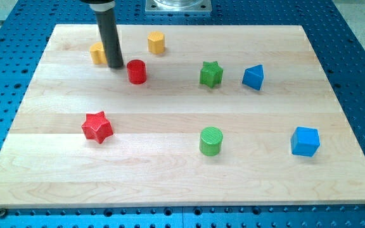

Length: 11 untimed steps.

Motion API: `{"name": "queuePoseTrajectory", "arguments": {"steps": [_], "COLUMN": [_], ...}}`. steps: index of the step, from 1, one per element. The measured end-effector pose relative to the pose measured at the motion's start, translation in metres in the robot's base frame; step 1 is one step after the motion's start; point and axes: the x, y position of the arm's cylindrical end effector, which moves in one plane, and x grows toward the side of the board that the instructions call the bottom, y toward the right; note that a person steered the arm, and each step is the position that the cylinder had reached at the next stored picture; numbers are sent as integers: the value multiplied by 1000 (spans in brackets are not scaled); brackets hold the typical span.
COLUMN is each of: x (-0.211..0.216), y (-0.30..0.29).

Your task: Place the hexagon vertically above the green star

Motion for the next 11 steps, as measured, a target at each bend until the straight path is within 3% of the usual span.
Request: {"name": "queuePoseTrajectory", "arguments": {"steps": [1,3,6,9,11], "x": [5,-72,-58,-79,-84], "y": [1,-56,-68,-22,62]}}
